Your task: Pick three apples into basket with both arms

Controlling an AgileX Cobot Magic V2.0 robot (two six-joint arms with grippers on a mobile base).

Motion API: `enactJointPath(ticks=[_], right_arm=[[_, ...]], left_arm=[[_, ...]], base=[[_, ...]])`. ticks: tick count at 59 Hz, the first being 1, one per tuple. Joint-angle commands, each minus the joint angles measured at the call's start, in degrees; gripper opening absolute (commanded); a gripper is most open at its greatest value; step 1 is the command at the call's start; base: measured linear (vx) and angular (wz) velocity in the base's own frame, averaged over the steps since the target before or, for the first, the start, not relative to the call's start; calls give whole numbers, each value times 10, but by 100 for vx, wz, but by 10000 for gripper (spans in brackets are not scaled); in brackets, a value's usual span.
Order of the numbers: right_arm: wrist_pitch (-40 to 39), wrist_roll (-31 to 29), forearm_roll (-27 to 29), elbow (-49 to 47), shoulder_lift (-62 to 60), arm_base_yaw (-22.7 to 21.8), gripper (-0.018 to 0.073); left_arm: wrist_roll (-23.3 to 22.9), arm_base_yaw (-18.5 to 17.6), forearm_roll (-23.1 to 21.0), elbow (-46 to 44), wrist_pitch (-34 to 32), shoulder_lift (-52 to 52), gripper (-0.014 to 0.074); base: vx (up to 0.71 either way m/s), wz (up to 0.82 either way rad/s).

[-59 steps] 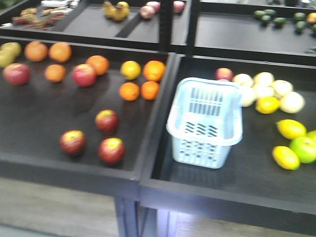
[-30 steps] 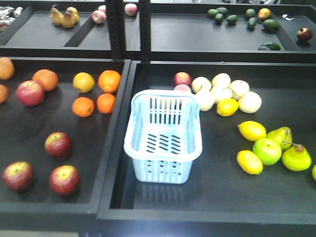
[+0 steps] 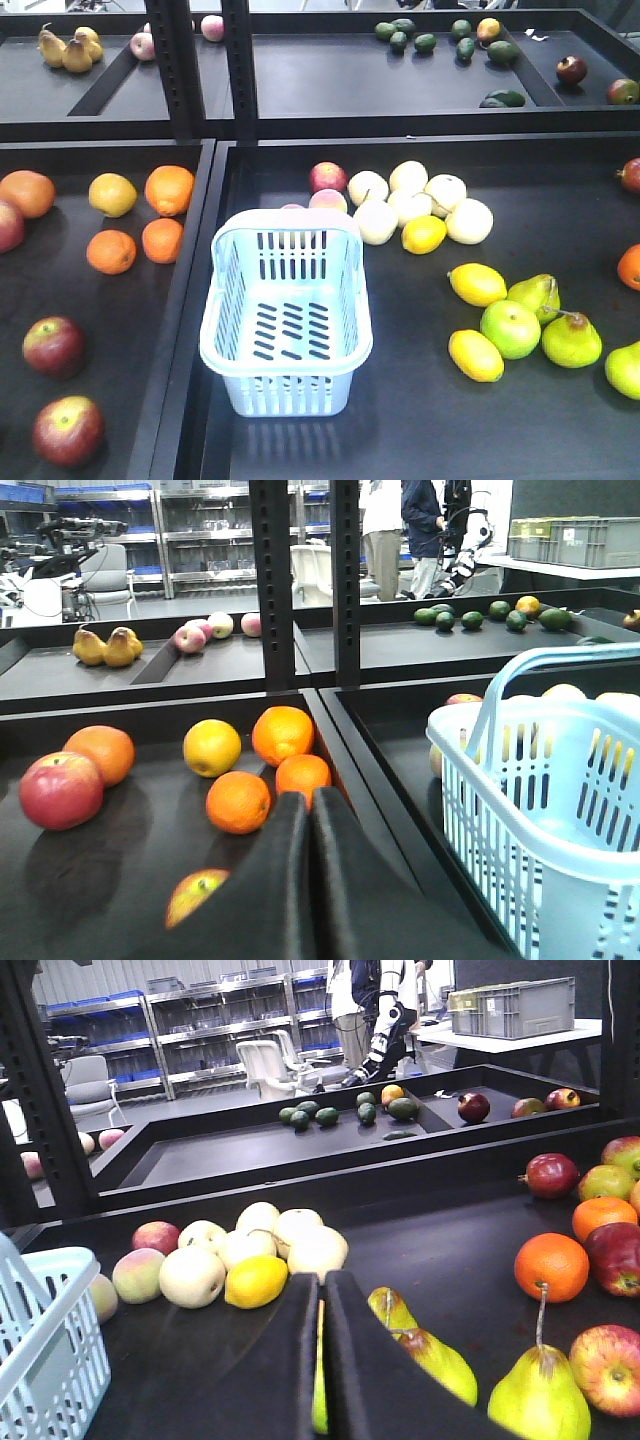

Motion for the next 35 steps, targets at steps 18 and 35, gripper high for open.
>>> enactJointPath(ticks=[18, 35], right_arm=[[-43, -3, -7, 8, -7, 1, -4], [-43, -3, -7, 8, -7, 1, -4]], left_arm=[[-5, 0, -5, -15, -42, -7, -6], [-5, 0, -5, -15, -42, -7, -6]], base=[[10, -3], [7, 2]])
